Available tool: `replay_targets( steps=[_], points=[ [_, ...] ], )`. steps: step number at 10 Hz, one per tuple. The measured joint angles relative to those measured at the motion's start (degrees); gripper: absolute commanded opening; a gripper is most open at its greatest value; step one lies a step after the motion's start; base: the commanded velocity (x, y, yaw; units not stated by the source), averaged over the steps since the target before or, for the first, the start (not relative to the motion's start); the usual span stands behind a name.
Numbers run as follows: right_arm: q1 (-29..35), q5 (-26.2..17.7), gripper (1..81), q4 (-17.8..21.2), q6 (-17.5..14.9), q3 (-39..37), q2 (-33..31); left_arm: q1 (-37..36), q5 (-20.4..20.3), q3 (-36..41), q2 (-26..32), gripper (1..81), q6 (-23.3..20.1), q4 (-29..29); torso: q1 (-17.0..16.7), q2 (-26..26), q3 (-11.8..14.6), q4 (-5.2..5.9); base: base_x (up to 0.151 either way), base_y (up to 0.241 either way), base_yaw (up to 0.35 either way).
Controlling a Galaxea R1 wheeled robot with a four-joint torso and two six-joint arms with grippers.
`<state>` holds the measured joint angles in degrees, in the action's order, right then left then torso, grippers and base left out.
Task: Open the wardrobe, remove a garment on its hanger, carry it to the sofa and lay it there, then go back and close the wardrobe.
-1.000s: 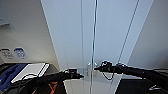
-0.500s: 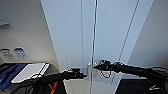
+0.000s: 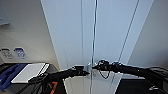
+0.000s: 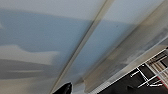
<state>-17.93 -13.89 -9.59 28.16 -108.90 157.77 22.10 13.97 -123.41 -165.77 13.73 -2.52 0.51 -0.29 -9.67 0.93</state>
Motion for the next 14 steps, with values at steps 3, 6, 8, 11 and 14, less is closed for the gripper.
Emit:
replay_targets(
  steps=[3,6,8,11,14],
  points=[
    [0.0,0.0,81.1,0.0,0.0,0.0,0.04,-1.35,0.2,-3.77,-4.13,81.1,0.07,-0.5,0.0,0.0,0.0,0.0,0.0,0.0,0.0],
    [0.02,-0.09,81.1,0.0,0.0,-0.06,0.2,-1.1,1.51,-8.48,-8.61,81.1,0.13,-2.79,0.0,0.0,0.0,0.0,0.0,0.0,0.0],
    [0.0,-0.06,81.1,0.0,0.0,-0.17,0.22,-1.07,2.12,-9.62,-9.86,81.1,0.13,-3.89,0.0,0.0,0.0,0.0,0.0,0.0,0.0],
    [-0.41,0.5,81.1,-0.73,-0.29,1.12,-0.44,-1.05,2.4,-8.98,-10.08,81.1,0.16,-4.67,0.0,0.0,0.0,0.0,0.0,0.0,0.0],
    [-1.77,2.4,81.1,-2.06,-1.12,6.01,-3.13,-0.48,1.57,-0.6,-5.92,81.1,0.07,-6.53,0.07,0.02,0.0,0.02,0.0,0.0,0.0]
  ],
)
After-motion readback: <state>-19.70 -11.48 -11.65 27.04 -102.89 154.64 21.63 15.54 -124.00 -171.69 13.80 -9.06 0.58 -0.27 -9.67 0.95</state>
